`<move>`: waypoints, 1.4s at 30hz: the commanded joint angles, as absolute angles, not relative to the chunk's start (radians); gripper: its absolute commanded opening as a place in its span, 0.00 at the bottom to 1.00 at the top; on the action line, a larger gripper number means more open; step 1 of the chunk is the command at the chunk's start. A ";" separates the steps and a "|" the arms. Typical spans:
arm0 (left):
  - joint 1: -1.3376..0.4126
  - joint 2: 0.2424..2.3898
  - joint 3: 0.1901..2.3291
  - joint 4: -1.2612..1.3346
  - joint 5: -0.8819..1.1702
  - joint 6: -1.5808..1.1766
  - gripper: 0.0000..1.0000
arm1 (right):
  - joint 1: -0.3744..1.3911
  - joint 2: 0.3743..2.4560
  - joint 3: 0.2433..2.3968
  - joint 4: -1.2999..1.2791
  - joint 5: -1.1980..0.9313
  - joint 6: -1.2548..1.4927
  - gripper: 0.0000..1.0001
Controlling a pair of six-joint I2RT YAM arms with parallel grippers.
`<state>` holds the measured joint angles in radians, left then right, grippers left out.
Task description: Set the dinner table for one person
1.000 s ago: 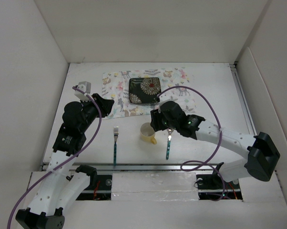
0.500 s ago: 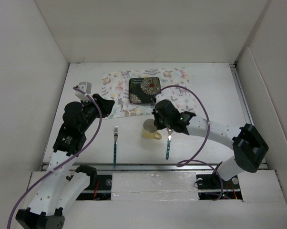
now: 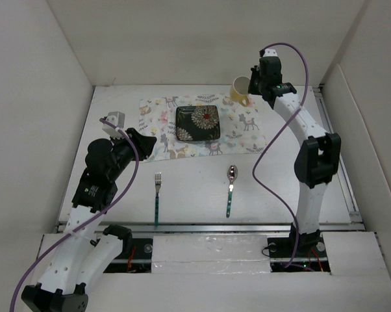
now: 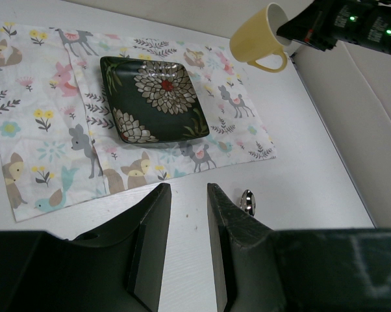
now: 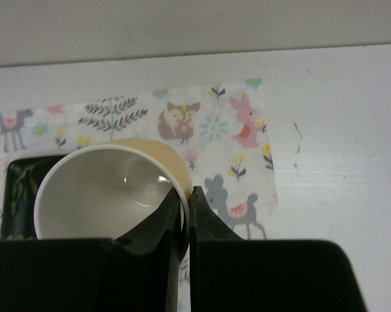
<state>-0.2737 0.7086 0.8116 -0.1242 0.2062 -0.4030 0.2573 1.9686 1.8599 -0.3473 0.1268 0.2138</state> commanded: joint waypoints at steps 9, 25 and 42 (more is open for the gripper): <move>-0.276 0.719 0.819 -0.089 0.232 -0.388 0.26 | 0.147 2.376 2.454 -0.572 0.046 0.241 0.00; -0.276 0.769 0.825 -0.089 0.244 -0.383 0.26 | 0.104 2.537 2.553 -0.534 0.009 0.262 0.00; -0.276 0.801 0.825 -0.083 0.253 -0.383 0.26 | 0.104 2.415 2.451 -0.434 -0.023 0.296 0.51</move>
<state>-0.2737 0.8024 0.8116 -0.1242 0.2359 -0.4000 0.0994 2.5378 2.4546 -0.5194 0.0181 0.2859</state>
